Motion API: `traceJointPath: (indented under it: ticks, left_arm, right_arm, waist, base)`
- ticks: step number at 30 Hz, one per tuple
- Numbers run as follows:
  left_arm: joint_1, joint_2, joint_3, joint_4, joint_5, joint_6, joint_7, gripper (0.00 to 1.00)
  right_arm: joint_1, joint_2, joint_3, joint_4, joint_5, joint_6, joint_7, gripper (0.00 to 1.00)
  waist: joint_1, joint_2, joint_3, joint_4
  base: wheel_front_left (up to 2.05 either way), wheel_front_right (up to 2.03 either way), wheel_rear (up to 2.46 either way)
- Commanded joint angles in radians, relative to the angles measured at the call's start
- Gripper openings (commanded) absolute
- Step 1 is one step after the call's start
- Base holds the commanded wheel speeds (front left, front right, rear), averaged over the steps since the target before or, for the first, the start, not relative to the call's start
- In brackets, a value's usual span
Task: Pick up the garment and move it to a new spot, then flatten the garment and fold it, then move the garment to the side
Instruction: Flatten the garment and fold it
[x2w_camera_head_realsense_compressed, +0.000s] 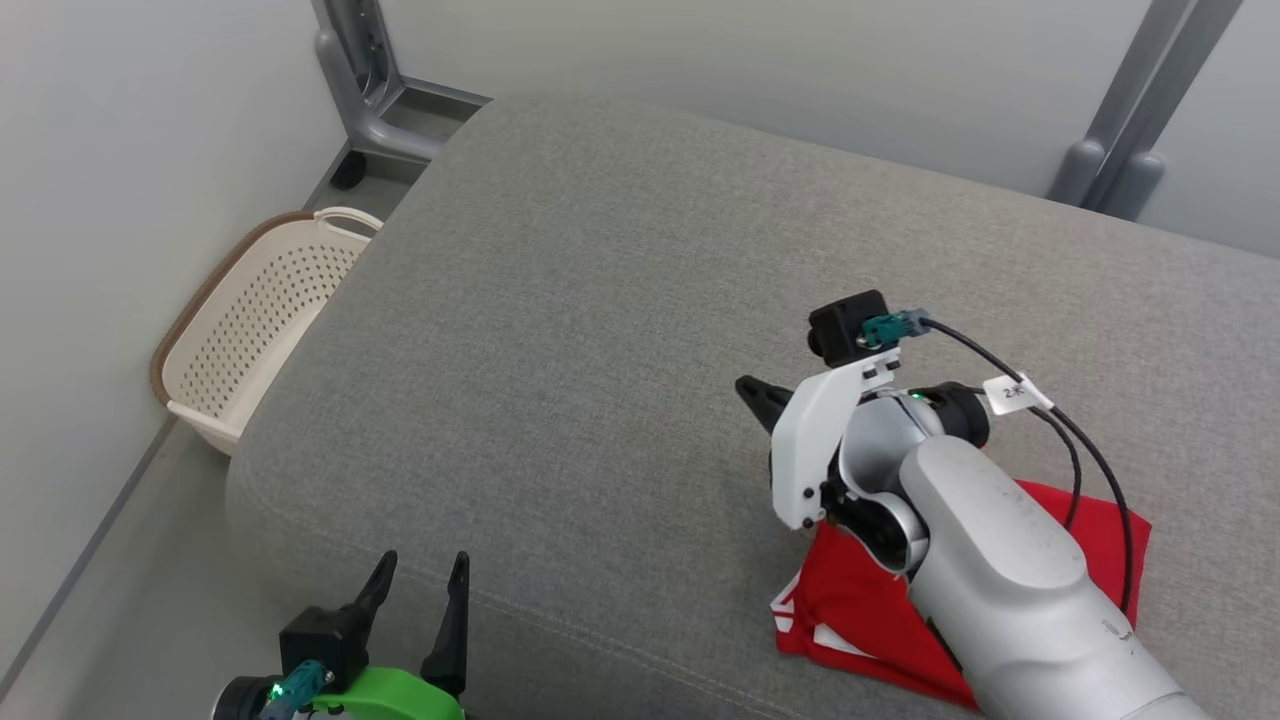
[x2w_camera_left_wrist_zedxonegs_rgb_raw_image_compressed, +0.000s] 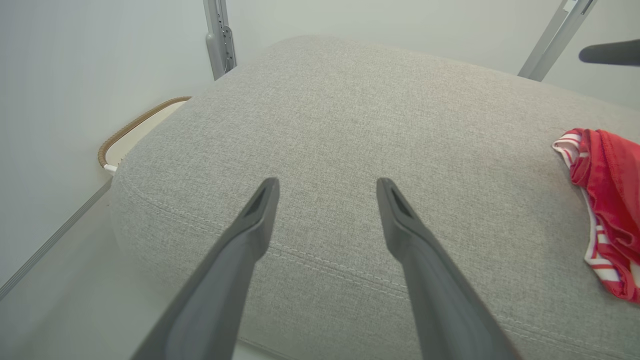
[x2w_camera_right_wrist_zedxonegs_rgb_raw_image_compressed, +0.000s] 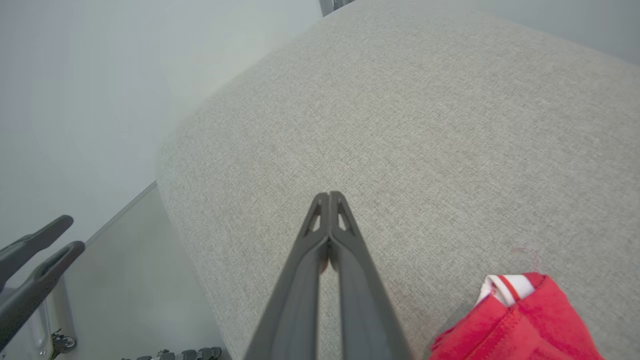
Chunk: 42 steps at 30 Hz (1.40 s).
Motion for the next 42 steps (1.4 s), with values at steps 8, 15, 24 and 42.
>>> traceJointPath:
  ticks: [8, 15, 24, 42]
  left_arm:
    - [0.031, 0.026, 0.015, -0.025, -0.01, 0.018, -0.004, 1.0]
    - [0.03, 0.03, 0.013, -0.046, -0.012, 0.026, 0.003, 1.0]
    - [0.016, 0.034, 0.017, -0.053, -0.015, 0.028, 0.001, 1.0]
    - [-0.002, 0.052, 0.024, -0.077, 0.001, 0.033, -0.004, 1.0]
  right_arm:
    - [0.037, -0.005, -0.203, 0.001, -0.158, 0.0, 0.022, 1.0]
    - [0.147, -0.004, -0.385, -0.134, -0.279, 0.0, 0.098, 1.0]
    - [0.341, -0.004, -0.494, -0.356, -0.319, 0.0, 0.24, 1.0]
    - [0.526, -0.004, -0.612, -0.457, -0.302, 0.0, 0.298, 1.0]
  waist:
    - [0.0, 0.0, -0.036, -0.094]
    - [0.0, 0.0, -0.039, -0.158]
    - [0.0, 0.0, -0.022, -0.206]
    - [0.0, 0.0, 0.01, -0.215]
  base:
    - [0.0, 0.0, 0.0]
    - [0.0, 0.0, 0.0]
    - [0.0, 0.0, 0.0]
    - [0.0, 0.0, 0.0]
